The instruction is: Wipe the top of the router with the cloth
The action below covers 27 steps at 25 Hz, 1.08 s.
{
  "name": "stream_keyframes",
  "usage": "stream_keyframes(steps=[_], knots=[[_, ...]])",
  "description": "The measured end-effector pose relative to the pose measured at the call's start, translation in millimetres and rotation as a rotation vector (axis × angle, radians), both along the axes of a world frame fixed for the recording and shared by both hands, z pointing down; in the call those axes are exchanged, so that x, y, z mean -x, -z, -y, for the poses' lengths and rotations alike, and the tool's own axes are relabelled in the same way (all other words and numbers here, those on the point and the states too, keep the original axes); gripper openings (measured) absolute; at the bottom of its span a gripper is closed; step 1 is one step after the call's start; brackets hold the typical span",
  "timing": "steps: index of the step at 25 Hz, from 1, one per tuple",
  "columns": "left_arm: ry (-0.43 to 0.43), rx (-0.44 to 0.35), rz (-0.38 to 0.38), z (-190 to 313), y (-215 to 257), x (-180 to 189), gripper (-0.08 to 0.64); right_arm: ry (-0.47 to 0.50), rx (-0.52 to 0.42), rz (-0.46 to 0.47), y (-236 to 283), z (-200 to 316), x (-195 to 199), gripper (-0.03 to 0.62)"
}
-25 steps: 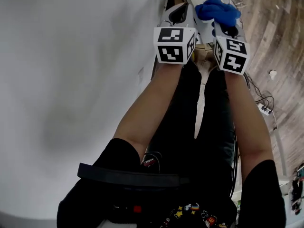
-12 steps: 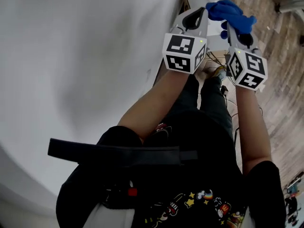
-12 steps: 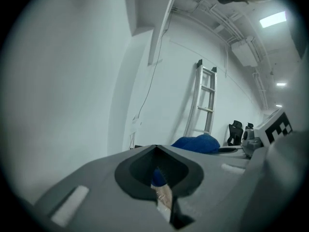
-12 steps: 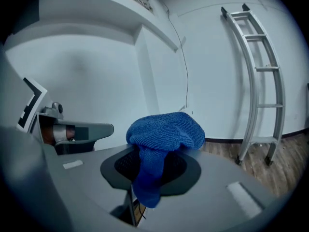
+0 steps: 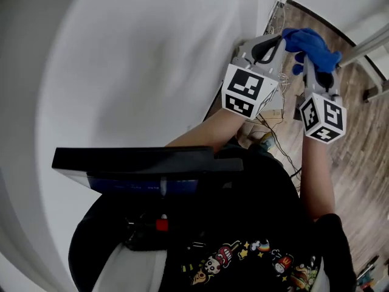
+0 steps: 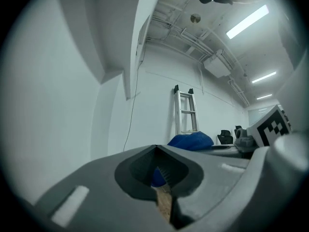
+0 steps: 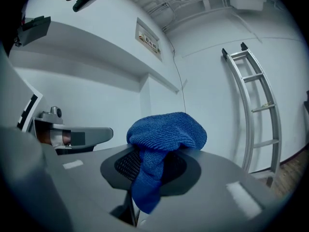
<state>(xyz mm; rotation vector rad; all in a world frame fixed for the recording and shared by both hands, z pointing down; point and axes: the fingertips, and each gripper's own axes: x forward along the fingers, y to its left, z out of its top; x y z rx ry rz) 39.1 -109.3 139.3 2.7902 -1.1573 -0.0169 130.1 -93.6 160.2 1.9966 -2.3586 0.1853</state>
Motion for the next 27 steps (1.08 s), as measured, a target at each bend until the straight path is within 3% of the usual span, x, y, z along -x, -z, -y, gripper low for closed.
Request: stream_keyframes(steps=[4, 9, 27], knots=[[0.015, -0.059, -0.002, -3.2, 23.2, 0.7, 0.0, -0.012, -0.065, -0.017, 30.2, -5.7, -2.0, 0.11], [0.039, -0.023, 0.008, -1.0, 29.9, 6.8, 0.0, -0.009, -0.044, -0.013, 33.9, -1.6, 5.3, 0.11], [0.075, -0.027, 0.039, -4.1, 35.2, 13.4, 0.0, 0.015, -0.017, -0.038, 36.2, -0.5, 13.2, 0.109]])
